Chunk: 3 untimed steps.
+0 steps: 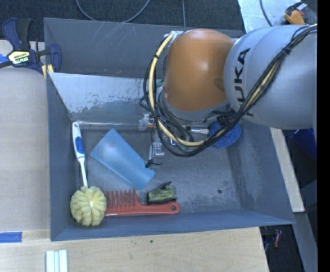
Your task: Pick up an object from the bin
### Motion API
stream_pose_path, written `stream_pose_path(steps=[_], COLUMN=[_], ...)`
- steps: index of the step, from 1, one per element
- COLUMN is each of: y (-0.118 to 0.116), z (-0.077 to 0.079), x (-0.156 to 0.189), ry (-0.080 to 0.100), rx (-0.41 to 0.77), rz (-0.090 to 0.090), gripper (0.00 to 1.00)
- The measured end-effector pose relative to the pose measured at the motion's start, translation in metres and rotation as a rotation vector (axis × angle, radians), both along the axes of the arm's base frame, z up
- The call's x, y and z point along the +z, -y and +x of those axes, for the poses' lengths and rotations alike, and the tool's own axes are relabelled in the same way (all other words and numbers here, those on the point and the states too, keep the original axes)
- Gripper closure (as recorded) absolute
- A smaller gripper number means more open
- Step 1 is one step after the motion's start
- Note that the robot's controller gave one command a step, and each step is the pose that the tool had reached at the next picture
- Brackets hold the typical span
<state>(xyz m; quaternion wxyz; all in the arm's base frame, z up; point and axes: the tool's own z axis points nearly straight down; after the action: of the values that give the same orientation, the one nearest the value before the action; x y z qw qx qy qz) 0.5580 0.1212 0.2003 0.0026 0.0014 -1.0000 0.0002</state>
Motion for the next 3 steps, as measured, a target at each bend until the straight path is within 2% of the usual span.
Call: stream_pose_path(steps=[1,2,3], y=[0.001,-0.024,-0.041], z=[0.002,-0.062,-0.070], x=[0.005,-0.113,-0.067], ry=[0.009,0.015,0.019], rx=[-0.003,0.180,0.056], rz=[0.001,0.002,0.003], gripper=[0.00,0.00,0.00])
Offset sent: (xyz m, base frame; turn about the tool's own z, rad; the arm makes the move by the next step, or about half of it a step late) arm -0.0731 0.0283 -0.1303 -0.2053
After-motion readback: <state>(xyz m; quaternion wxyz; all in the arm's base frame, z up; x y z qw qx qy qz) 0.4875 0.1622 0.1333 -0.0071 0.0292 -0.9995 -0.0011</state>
